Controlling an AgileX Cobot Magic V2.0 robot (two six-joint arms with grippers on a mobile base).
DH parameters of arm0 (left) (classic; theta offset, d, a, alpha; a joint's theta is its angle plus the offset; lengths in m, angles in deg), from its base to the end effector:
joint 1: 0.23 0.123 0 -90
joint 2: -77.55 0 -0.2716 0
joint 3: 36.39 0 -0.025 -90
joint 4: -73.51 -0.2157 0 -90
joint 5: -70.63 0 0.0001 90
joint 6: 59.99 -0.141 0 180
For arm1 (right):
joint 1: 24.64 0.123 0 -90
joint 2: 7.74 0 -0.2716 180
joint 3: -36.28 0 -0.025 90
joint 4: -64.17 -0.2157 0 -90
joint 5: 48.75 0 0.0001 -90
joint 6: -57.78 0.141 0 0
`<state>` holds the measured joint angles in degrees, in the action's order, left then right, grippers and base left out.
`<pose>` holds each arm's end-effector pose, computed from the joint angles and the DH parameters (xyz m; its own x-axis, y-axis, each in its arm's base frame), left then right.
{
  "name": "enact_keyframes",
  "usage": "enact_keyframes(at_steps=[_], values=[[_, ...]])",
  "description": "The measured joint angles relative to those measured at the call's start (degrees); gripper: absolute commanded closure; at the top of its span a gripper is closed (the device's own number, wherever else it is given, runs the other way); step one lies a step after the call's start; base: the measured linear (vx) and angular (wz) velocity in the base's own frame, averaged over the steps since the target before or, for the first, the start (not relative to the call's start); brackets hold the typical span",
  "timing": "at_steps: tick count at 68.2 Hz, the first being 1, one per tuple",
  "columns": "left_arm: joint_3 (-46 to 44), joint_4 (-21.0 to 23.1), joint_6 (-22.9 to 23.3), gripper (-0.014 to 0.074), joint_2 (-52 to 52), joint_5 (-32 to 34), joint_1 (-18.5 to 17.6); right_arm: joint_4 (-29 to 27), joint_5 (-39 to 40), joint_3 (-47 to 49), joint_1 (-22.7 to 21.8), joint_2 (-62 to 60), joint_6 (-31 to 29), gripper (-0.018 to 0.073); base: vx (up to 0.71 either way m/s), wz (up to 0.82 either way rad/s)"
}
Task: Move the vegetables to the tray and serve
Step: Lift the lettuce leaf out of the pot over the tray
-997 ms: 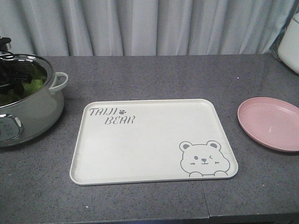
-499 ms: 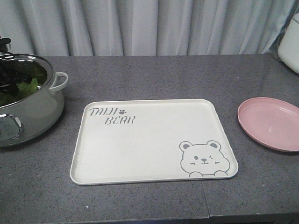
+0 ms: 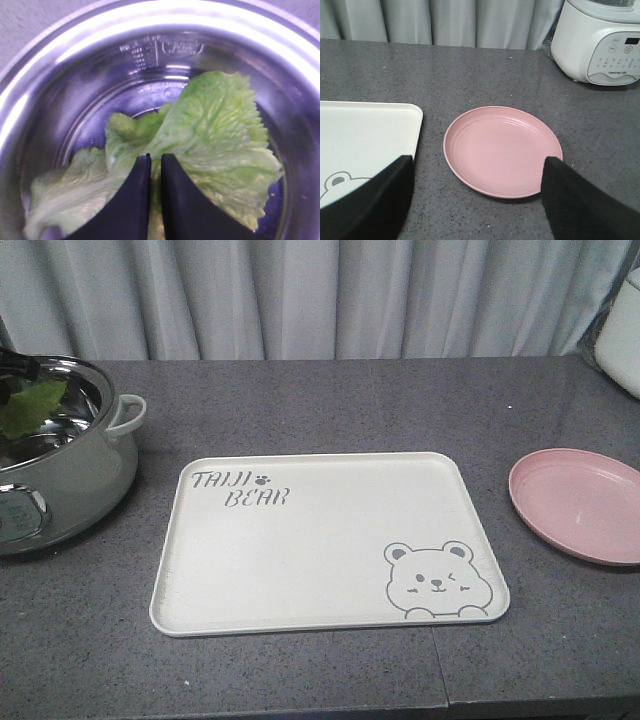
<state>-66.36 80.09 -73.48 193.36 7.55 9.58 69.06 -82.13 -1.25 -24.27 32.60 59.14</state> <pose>0.4008 0.0547 0.2881 -0.8498 0.0370 -0.5258 0.0382 0.9992 0.0086 0.1300 -0.0058 0.3177 -0.3622 -0.0499 -0.9308 0.0201 0.9979 -0.0613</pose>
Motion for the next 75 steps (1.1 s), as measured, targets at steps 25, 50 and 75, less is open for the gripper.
enact_keyframes(at_steps=[25,50,75], values=[[3.01,8.1,-3.05,0.0605,-11.85,-2.37,0.05,-0.05,0.0,0.0,0.0,0.0,0.0,0.0051,0.0,0.0],[28.92,27.8,-16.8,0.0605,-30.01,4.52,-0.64,-2.45,-0.35,0.0,0.0,0.0,0.0,0.0051,0.0,0.0],[50.83,54.74,-36.75,0.0605,-39.09,8.55,-9.68,-16.66,-6.14,0.18,0.0,3.44,-10.37,0.0051,0.0,0.0]])
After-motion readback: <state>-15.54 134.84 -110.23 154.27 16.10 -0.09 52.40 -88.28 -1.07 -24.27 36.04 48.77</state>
